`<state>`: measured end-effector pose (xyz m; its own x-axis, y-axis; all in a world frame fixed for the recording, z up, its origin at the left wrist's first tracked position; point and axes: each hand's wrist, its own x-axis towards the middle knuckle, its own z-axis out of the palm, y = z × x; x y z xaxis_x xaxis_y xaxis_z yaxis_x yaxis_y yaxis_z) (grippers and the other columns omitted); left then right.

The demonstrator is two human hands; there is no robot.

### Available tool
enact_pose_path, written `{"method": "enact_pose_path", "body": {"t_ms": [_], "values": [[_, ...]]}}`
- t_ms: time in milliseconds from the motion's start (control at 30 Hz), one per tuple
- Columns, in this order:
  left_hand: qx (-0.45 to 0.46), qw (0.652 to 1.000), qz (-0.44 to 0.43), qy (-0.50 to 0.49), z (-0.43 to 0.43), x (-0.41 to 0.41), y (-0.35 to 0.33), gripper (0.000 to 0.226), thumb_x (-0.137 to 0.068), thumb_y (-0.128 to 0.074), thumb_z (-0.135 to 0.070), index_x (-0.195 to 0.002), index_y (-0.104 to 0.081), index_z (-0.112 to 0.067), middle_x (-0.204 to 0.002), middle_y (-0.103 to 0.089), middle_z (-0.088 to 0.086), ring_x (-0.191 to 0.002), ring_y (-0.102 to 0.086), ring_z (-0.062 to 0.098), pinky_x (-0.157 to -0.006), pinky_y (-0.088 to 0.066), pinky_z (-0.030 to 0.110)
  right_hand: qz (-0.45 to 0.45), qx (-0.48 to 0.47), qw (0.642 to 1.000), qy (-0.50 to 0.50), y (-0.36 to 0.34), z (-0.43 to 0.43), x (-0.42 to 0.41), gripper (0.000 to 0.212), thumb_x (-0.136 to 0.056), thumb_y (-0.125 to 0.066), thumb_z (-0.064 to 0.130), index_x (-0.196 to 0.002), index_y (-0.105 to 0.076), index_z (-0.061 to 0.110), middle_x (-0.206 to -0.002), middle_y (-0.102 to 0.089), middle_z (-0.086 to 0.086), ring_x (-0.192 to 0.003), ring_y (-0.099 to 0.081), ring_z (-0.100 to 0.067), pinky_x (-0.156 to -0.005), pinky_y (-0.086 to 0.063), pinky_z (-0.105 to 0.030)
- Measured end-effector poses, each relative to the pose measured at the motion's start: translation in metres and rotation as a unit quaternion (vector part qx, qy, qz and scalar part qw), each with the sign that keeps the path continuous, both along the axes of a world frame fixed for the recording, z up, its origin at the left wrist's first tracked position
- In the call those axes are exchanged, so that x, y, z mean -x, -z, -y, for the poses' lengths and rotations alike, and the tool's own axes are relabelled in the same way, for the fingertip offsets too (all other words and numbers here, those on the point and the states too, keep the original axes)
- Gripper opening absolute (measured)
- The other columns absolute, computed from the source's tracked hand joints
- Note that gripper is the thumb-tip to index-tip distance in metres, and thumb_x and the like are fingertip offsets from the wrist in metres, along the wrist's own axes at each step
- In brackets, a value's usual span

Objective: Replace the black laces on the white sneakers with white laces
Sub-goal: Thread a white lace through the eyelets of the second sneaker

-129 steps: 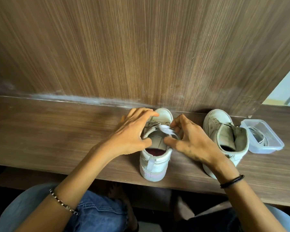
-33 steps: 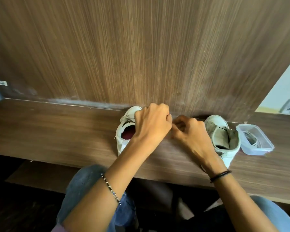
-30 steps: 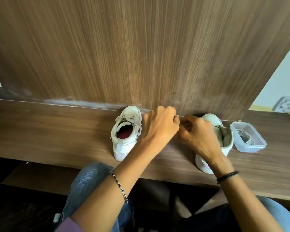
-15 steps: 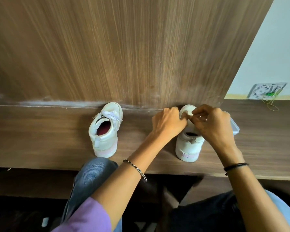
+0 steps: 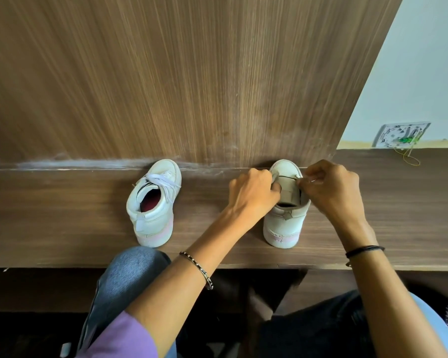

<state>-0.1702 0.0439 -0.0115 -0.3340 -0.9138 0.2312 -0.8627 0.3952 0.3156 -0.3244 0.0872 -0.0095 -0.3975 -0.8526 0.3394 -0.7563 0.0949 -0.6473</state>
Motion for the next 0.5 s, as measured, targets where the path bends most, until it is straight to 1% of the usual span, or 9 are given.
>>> {"method": "enact_pose_path", "body": {"t_ms": [67, 100, 167, 233, 300, 333, 400, 500], "values": [[0.000, 1.000, -0.002, -0.004, 0.000, -0.004, -0.001, 0.030, -0.101, -0.048, -0.030, -0.105, -0.070, -0.010, -0.102, -0.070, 0.010, -0.098, -0.066, 0.034, -0.070, -0.038, 0.033, 0.007, -0.021, 1.000, 0.016, 0.000, 0.002, -0.004, 0.024, -0.087, -0.075, 0.013, -0.110, -0.074, 0.005, -0.098, -0.076, -0.009, -0.101, -0.067, -0.026, -0.076, -0.044, -0.027], [-0.001, 1.000, 0.001, -0.006, 0.000, -0.007, -0.002, 0.031, -0.101, -0.047, -0.031, -0.104, -0.070, -0.011, -0.102, -0.070, 0.010, -0.098, -0.065, 0.033, -0.071, -0.037, 0.033, 0.007, -0.027, 0.999, 0.020, 0.000, 0.003, -0.006, 0.022, -0.087, -0.074, 0.013, -0.108, -0.075, 0.006, -0.095, -0.076, -0.009, -0.101, -0.067, -0.026, -0.074, -0.044, -0.028], [-0.004, 1.000, 0.008, -0.012, 0.000, -0.015, -0.004, 0.030, -0.102, -0.047, -0.031, -0.103, -0.069, -0.011, -0.100, -0.070, 0.009, -0.096, -0.065, 0.032, -0.070, -0.035, 0.033, 0.007, -0.016, 1.000, 0.002, -0.001, 0.004, -0.012, 0.017, -0.082, -0.076, 0.010, -0.099, -0.076, 0.006, -0.087, -0.076, -0.009, -0.092, -0.070, -0.027, -0.077, -0.052, -0.032], [-0.009, 1.000, 0.019, -0.019, 0.001, -0.027, -0.007, 0.029, -0.101, -0.047, -0.031, -0.095, -0.067, -0.011, -0.093, -0.068, 0.008, -0.092, -0.066, 0.032, -0.069, -0.036, 0.033, 0.007, -0.001, 1.000, -0.028, -0.002, 0.003, -0.022, 0.014, -0.077, -0.078, 0.009, -0.091, -0.077, 0.007, -0.079, -0.076, -0.007, -0.083, -0.072, -0.026, -0.080, -0.058, -0.040], [-0.026, 0.999, 0.026, -0.031, 0.003, -0.042, -0.012, 0.028, -0.098, -0.049, -0.035, -0.080, -0.058, -0.015, -0.081, -0.062, 0.006, -0.082, -0.065, 0.030, -0.068, -0.040, 0.033, 0.004, 0.009, 0.998, -0.059, -0.002, 0.003, -0.033, 0.012, -0.075, -0.079, 0.010, -0.087, -0.077, 0.009, -0.076, -0.075, -0.004, -0.077, -0.072, -0.023, -0.077, -0.060, -0.043], [-0.036, 0.998, 0.029, -0.039, 0.003, -0.052, -0.015, 0.031, -0.096, -0.051, -0.038, -0.072, -0.051, -0.018, -0.075, -0.060, 0.004, -0.077, -0.065, 0.029, -0.069, -0.045, 0.034, 0.005, 0.014, 0.997, -0.073, -0.001, 0.004, -0.039, 0.011, -0.075, -0.079, 0.011, -0.086, -0.077, 0.010, -0.075, -0.075, -0.002, -0.075, -0.072, -0.022, -0.076, -0.060, -0.043], [-0.048, 0.997, 0.042, -0.053, 0.001, -0.071, -0.021, 0.039, -0.091, -0.054, -0.040, -0.063, -0.043, -0.016, -0.064, -0.061, 0.002, -0.071, -0.068, 0.028, -0.074, -0.054, 0.038, 0.003, 0.022, 0.995, -0.098, 0.001, 0.006, -0.052, 0.009, -0.076, -0.079, 0.012, -0.084, -0.077, 0.012, -0.073, -0.075, 0.001, -0.074, -0.072, -0.019, -0.076, -0.060, -0.042], [-0.061, 0.994, 0.055, -0.077, -0.002, -0.096, -0.027, 0.041, -0.088, -0.056, -0.041, -0.062, -0.053, -0.010, -0.056, -0.064, 0.003, -0.068, -0.068, 0.027, -0.074, -0.057, 0.038, 0.005, 0.027, 0.991, -0.134, 0.005, 0.011, -0.072, 0.009, -0.078, -0.077, 0.014, -0.087, -0.076, 0.014, -0.075, -0.074, 0.005, -0.075, -0.072, -0.017, -0.077, -0.059, -0.042]]}}
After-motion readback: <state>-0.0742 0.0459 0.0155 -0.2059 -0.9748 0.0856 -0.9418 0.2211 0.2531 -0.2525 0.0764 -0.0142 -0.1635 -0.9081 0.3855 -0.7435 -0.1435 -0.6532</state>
